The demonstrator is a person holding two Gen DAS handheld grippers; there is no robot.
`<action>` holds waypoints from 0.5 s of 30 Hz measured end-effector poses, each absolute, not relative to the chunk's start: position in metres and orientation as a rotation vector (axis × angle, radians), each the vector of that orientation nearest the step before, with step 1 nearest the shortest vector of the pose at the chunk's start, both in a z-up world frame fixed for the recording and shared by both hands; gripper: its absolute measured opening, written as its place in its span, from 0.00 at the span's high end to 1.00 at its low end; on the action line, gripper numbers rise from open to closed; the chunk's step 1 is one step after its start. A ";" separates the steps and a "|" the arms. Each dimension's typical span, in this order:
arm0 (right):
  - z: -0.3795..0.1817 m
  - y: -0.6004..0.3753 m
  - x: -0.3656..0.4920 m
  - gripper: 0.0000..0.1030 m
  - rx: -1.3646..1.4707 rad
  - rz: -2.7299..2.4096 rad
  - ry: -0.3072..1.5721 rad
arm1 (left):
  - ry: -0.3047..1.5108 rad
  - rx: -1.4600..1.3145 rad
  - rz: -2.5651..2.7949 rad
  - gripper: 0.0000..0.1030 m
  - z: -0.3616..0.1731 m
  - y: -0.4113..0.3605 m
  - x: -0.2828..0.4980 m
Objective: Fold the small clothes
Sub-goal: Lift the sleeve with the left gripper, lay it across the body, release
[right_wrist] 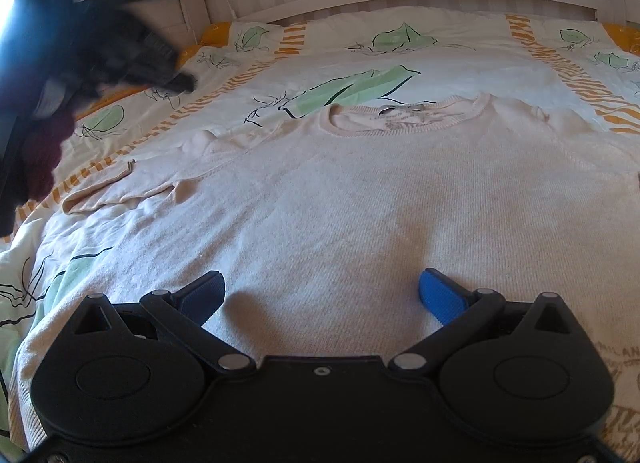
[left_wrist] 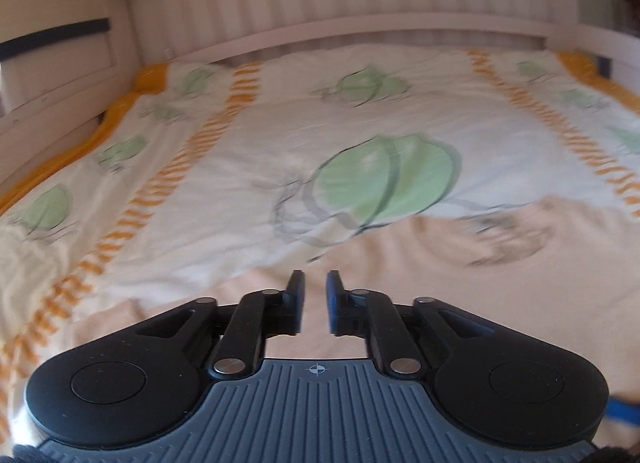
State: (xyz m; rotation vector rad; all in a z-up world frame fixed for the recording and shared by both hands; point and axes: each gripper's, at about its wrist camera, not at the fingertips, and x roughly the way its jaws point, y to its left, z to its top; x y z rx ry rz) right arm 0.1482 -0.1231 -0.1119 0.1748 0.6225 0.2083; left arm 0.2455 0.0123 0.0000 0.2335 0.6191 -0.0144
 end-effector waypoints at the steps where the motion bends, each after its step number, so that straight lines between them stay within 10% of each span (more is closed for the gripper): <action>1: -0.112 -0.123 0.148 0.00 0.175 0.208 0.623 | 0.624 0.235 0.015 0.68 -0.003 0.025 0.246; 15: -0.112 -0.121 0.149 0.00 0.161 0.202 0.629 | 0.701 0.387 0.354 0.60 -0.044 0.155 0.262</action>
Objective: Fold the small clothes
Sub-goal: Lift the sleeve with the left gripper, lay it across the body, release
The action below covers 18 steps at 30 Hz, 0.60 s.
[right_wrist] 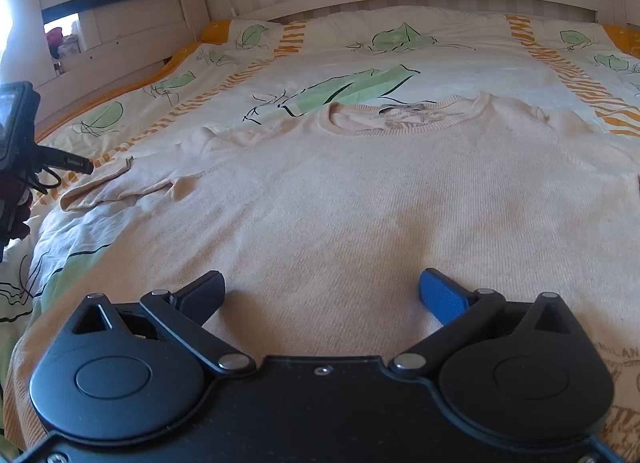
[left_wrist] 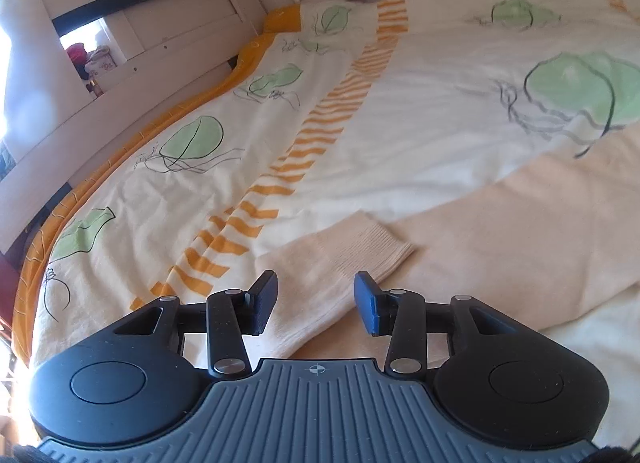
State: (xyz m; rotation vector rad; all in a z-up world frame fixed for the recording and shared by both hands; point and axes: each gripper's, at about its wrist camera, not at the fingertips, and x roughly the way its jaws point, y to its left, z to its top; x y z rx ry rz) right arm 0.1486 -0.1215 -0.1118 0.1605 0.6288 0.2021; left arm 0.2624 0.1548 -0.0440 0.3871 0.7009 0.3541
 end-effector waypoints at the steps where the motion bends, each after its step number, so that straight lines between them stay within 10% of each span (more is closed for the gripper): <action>1: -0.112 -0.121 0.149 0.00 0.159 0.202 0.629 | 0.706 0.404 0.349 0.60 -0.046 0.154 0.263; 13: -0.112 -0.120 0.148 0.00 0.157 0.200 0.630 | 0.702 0.566 0.336 0.60 -0.089 0.152 0.280; 15: -0.112 -0.120 0.148 0.00 0.157 0.200 0.630 | 0.687 0.536 0.329 0.71 -0.087 0.155 0.281; 16: -0.112 -0.120 0.148 0.00 0.157 0.200 0.630 | 0.686 0.506 0.314 0.95 -0.085 0.158 0.282; 18: -0.111 -0.120 0.148 0.00 0.158 0.201 0.630 | 0.673 0.437 0.287 0.96 -0.080 0.163 0.281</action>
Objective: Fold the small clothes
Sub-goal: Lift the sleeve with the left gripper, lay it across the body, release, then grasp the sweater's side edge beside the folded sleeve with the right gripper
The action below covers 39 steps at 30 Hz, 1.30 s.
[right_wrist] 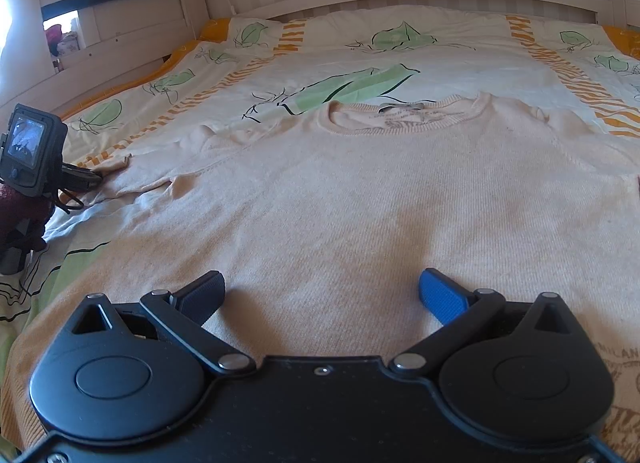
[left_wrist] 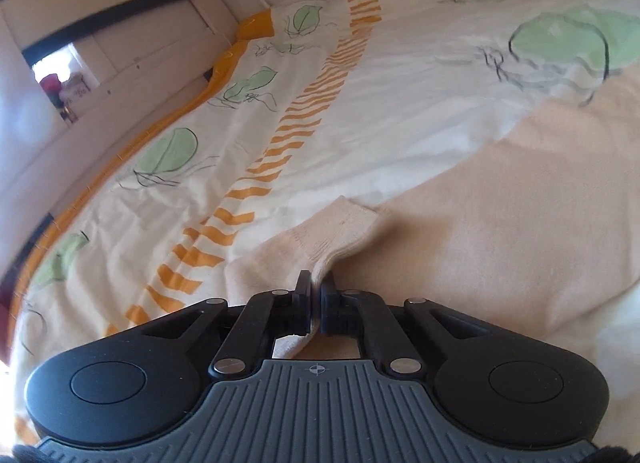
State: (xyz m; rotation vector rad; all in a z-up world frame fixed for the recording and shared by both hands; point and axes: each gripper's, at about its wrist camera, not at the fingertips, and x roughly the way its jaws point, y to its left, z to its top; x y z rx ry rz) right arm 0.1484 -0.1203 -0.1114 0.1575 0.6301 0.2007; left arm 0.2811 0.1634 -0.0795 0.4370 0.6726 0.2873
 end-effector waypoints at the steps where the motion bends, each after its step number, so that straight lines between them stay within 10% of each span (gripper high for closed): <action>1: -0.111 -0.120 0.148 0.00 0.158 0.201 0.630 | 0.659 0.399 0.268 0.96 -0.075 0.166 0.279; 16: -0.113 -0.125 0.146 0.00 0.187 0.212 0.619 | 0.426 0.006 -0.197 0.96 0.050 0.036 0.251; 27: -0.113 -0.128 0.148 0.00 0.206 0.219 0.616 | 0.671 0.029 -0.520 0.73 -0.032 -0.075 0.248; 39: -0.113 -0.131 0.150 0.00 0.221 0.230 0.619 | 0.702 -0.002 -0.324 0.63 -0.041 0.000 0.220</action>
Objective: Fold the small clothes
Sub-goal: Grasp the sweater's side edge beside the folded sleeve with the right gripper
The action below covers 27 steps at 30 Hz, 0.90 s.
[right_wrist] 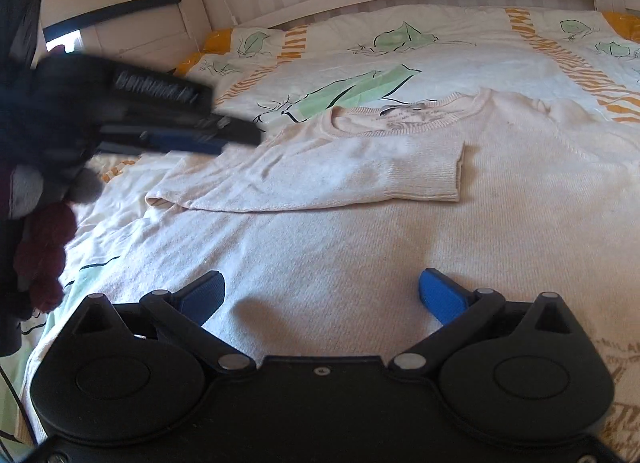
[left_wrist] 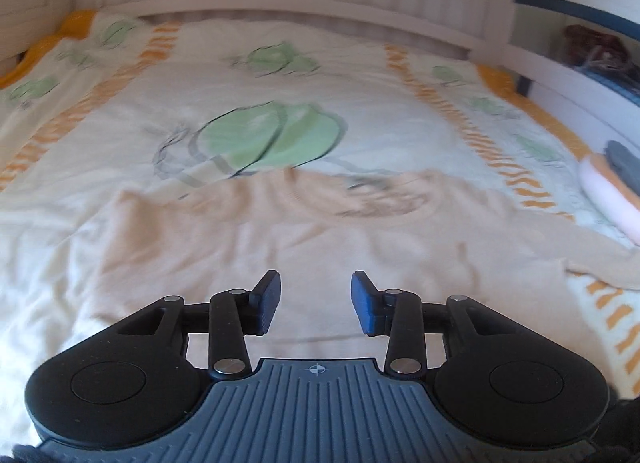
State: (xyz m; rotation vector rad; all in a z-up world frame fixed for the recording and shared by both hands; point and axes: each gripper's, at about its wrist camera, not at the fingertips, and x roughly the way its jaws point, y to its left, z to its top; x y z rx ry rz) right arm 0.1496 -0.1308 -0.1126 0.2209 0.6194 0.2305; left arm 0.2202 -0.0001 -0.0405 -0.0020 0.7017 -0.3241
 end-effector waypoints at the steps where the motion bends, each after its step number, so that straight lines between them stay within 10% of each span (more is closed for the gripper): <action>1: -0.112 -0.131 0.150 0.00 0.220 0.231 0.622 | 0.718 -0.015 -0.304 0.63 -0.044 0.007 0.220; 27: -0.088 -0.202 0.243 0.31 0.416 0.115 0.779 | 0.710 -0.008 -0.179 0.51 -0.097 0.037 0.208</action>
